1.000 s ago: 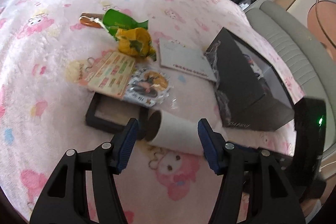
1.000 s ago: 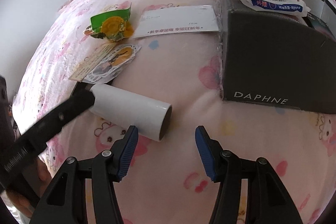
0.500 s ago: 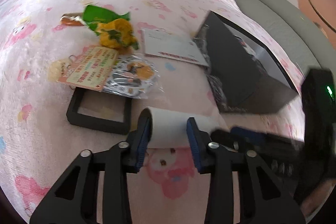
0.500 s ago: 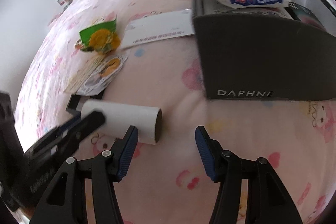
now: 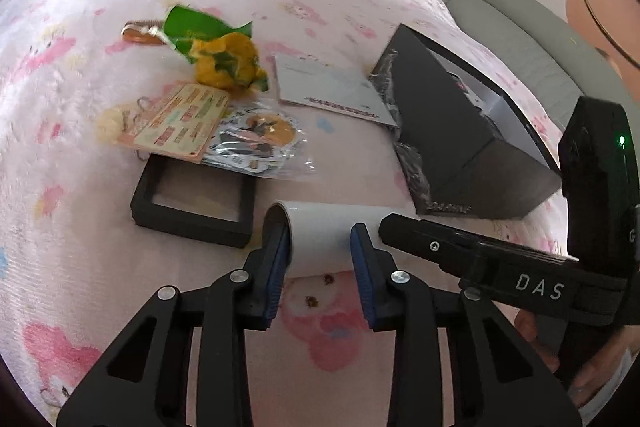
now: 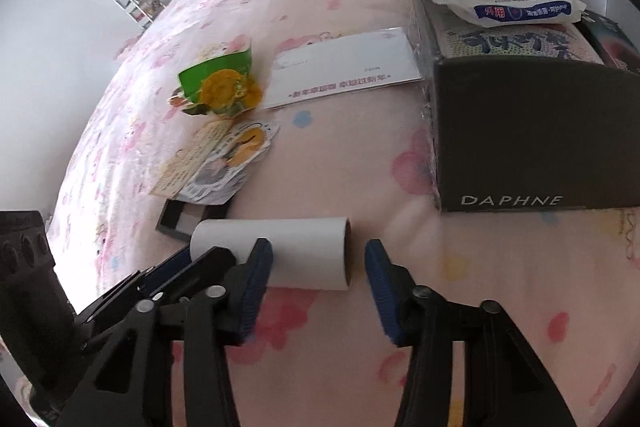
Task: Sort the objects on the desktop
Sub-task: 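Lift the lint-roller tube with the left gripper and carry it toward the DAPHNE box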
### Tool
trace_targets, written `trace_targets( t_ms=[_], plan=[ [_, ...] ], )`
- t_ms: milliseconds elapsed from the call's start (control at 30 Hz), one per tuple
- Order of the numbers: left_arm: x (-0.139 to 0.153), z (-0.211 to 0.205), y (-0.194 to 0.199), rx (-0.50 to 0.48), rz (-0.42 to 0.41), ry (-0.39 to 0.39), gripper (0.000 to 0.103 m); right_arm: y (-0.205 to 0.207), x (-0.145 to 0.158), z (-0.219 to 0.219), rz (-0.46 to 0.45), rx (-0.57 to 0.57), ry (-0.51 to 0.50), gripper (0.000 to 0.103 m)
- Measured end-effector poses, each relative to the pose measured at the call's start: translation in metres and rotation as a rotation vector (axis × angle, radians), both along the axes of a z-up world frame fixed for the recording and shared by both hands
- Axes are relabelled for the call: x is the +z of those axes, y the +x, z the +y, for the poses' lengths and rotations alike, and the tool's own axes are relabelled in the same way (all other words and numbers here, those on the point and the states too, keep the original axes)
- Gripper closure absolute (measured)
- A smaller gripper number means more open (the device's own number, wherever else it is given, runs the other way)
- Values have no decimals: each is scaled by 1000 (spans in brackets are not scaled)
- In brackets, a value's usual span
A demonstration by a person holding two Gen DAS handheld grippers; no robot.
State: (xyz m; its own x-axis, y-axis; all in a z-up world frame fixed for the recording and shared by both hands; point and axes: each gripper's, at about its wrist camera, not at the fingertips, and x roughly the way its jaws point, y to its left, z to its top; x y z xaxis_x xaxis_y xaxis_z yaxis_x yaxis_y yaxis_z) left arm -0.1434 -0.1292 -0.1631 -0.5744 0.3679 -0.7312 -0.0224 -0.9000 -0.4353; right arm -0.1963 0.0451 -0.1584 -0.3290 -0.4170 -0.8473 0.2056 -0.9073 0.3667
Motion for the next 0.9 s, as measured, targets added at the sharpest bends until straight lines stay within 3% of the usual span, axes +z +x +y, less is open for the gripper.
trace_targets(
  t_ms=[233,400,700,900],
  plan=[
    [12,25,21,-92,8,75,73,26,21,19,16,31,-50,59],
    [10,48,37,-131,-16,27,73,48,32,34,34,46,-21,59],
    [0,7,42,34,-41,72,72,27,19,38,32,10,24,59],
    [-7,-6,37,84,-36,82,72,-5,5,19,14,55,-40,55]
  ],
)
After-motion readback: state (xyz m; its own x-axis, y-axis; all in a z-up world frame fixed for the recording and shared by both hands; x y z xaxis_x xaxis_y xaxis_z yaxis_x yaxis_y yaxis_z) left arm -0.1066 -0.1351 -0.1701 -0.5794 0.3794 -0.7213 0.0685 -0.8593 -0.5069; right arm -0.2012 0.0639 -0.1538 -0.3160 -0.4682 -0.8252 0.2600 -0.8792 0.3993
